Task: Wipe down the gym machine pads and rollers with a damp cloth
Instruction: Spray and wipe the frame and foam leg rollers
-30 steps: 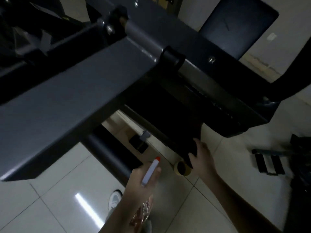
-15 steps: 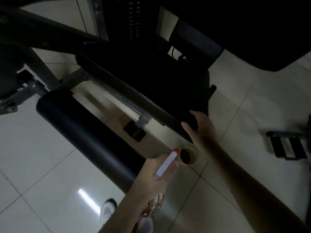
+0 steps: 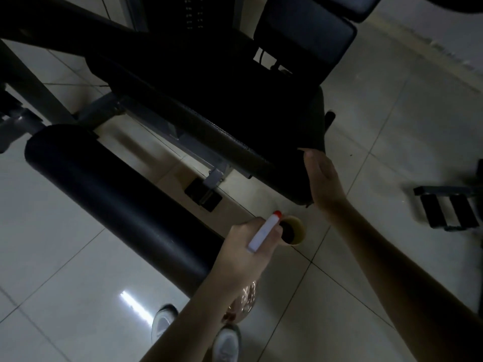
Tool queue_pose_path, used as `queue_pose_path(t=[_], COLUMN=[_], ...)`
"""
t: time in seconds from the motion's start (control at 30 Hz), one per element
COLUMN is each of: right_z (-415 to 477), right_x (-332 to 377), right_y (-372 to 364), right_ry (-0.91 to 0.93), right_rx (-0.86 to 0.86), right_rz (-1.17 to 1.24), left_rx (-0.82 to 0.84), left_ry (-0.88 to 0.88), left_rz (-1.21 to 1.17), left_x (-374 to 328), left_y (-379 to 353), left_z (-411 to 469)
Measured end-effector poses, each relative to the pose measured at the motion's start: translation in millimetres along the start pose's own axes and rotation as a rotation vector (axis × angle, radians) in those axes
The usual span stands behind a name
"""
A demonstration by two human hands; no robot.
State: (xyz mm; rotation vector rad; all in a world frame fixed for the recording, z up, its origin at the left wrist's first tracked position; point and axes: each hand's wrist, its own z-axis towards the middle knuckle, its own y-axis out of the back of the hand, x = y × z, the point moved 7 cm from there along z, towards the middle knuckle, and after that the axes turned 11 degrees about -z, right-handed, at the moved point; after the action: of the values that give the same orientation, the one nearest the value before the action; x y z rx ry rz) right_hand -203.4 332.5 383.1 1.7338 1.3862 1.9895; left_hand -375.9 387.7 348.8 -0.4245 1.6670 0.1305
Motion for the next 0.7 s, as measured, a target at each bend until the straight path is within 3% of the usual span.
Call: queue_pose_path(t=[0.23,0.4,0.7], right_z=[10.5,19.2,16.3], right_x=[-10.6,-23.9,-18.7], right_y=[-6.1,-9.1,-5.2], right_ry=[0.082,0.112,0.191], right_rx=[-0.036,-0.096,-0.162], right_rz=[0.012,-0.035,-0.150], left_rx=[-0.103,-0.318,-0.460], left_ry=[0.042,0.121,-0.126], left_rz=[0.024,-0.037,0.005], left_x=[-4.3,-3.7,-30.6], left_y=[29.2,63.9,100.6], left_z=[-8.2,-11.2,-17.9])
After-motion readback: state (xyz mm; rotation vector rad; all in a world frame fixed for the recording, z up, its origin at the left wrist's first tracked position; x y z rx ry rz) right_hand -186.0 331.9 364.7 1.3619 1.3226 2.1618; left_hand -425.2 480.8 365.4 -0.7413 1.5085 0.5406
